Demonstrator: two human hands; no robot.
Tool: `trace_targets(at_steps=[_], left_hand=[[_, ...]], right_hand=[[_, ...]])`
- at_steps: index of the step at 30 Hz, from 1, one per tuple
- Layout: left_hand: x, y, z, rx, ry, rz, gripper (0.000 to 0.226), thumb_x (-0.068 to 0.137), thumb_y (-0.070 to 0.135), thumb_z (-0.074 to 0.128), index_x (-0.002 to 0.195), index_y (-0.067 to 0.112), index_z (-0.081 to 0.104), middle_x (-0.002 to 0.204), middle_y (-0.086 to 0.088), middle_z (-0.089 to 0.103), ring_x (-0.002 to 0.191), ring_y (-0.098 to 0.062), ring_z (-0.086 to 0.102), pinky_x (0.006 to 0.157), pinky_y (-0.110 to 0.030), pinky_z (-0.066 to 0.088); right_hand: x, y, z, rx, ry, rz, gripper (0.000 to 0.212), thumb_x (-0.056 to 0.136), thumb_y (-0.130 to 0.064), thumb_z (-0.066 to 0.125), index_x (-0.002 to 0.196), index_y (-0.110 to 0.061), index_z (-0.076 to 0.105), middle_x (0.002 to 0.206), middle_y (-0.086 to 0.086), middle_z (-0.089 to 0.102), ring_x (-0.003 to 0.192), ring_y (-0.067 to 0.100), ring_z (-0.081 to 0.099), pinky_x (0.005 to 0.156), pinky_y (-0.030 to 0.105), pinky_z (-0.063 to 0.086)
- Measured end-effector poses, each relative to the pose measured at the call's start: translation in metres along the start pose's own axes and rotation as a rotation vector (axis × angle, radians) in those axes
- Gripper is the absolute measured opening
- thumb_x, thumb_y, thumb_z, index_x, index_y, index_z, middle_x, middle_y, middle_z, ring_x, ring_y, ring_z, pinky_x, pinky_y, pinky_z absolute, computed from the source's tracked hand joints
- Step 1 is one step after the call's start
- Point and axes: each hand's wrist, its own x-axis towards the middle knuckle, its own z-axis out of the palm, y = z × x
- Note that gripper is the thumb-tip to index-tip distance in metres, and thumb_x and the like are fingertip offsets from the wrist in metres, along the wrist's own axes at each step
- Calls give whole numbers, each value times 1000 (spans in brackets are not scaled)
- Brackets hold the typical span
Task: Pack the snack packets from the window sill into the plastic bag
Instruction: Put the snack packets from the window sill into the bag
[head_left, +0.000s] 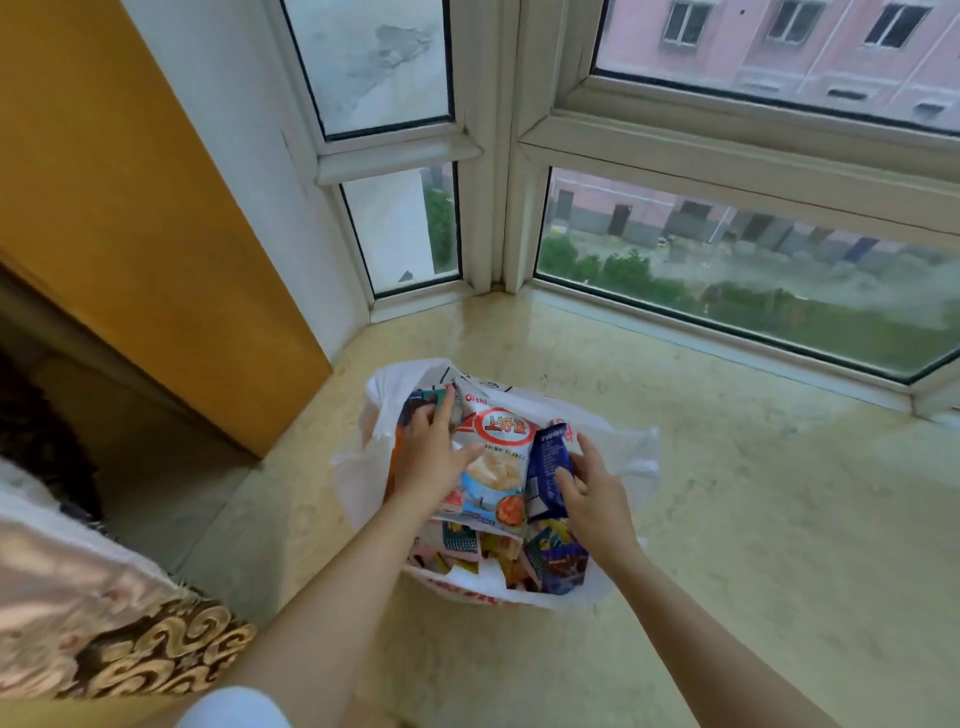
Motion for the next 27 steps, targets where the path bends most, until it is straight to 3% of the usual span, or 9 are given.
trace_targets(at_steps=[3, 6, 11, 13, 16, 19, 22, 24, 27], left_hand=[[-1, 3, 15, 307, 53, 240, 75, 94, 46, 51, 152, 26, 8, 159, -6, 7, 145, -25, 11, 113, -42, 25], [1, -5, 37, 616, -47, 547, 71, 91, 61, 40, 151, 32, 19, 156, -5, 6, 144, -28, 5, 112, -55, 21], [15, -3, 41, 739, -179, 503, 72, 94, 66, 20, 151, 36, -13, 159, -2, -15, 146, -28, -15, 115, -56, -4], [15, 4, 36, 762, -147, 574, 77, 93, 65, 33, 152, 31, -3, 158, -7, -2, 147, -30, -3, 116, -57, 7], [4, 6, 23, 688, 14, 757, 82, 73, 50, 75, 141, 23, 39, 144, -6, 31, 134, -27, 30, 103, -48, 37], [-9, -4, 2, 654, 241, 911, 90, 58, 26, 86, 135, 19, 40, 144, -7, 34, 131, -26, 33, 103, -45, 28], [-16, -14, -34, 683, 361, 826, 105, 48, 6, 84, 139, 17, 35, 149, -9, 30, 136, -28, 29, 112, -51, 14], [-17, -23, -52, 709, 352, 701, 109, 52, 10, 86, 144, 18, 29, 152, -9, 26, 141, -29, 24, 113, -58, 3], [-18, -35, -67, 708, 332, 609, 100, 69, 24, 82, 147, 19, 20, 156, -9, 18, 144, -28, 15, 111, -62, 11]], right_hand=[[1, 4, -9, -136, 12, 5, 57, 97, -20, 51, 149, -25, 28, 130, -3, 59, 105, 14, 60, 86, 35, 54], [-2, 7, -17, -264, 14, 0, 56, 96, -18, 50, 147, -31, 31, 127, -7, 60, 92, 6, 56, 73, 26, 49], [-14, 7, -18, -420, -13, -33, 57, 94, -18, 52, 146, -30, 33, 138, -8, 52, 115, 12, 56, 84, 25, 48], [-21, 4, -20, -474, 36, -100, 55, 94, -16, 53, 145, -29, 37, 137, -10, 52, 115, 11, 56, 80, 24, 48], [-32, -2, -28, -578, 218, -312, 47, 87, -9, 64, 130, -23, 55, 125, -7, 62, 112, 14, 58, 72, 28, 52], [-42, 1, -38, -699, 411, -405, 51, 70, -1, 78, 118, -10, 64, 117, 5, 66, 113, 23, 56, 86, 38, 53], [-50, 6, -44, -741, 444, -240, 72, 57, 4, 82, 124, -9, 59, 126, 12, 60, 114, 31, 54, 89, 44, 52], [-55, 4, -38, -801, 370, -155, 83, 50, 4, 84, 127, -12, 57, 130, 13, 58, 108, 32, 61, 81, 42, 56], [-59, -5, -27, -807, 291, -74, 80, 62, 3, 76, 136, -19, 50, 144, 7, 47, 102, 26, 64, 64, 31, 55]])
